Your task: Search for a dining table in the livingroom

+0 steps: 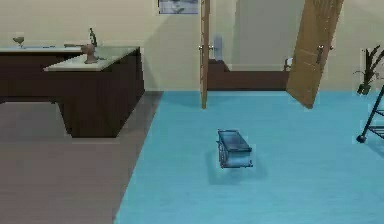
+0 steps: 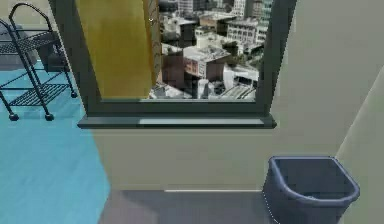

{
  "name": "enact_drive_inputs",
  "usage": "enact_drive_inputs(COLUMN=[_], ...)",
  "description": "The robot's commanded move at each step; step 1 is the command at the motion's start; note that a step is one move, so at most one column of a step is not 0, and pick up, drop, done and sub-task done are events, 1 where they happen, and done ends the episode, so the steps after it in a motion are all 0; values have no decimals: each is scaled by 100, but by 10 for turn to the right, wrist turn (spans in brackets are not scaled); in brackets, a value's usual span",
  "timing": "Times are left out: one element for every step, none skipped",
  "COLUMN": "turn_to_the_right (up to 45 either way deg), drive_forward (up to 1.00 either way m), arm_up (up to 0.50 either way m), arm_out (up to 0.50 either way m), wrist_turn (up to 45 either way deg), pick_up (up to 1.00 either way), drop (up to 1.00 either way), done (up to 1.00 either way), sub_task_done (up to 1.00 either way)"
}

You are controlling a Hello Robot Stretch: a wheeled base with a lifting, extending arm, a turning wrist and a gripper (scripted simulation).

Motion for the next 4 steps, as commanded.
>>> enact_drive_inputs(turn_to_the_right=[360,0,0,0], drive_forward=[0,100,100,100], arm_up=[0,0,0,0], arm_out=[0,0,0,0], wrist_turn=[0,0,0,0], pick_up=[0,0,0,0], drop=[0,0,0,0], done=[0,0,0,0], sub_task_done=[0,0,0,0])
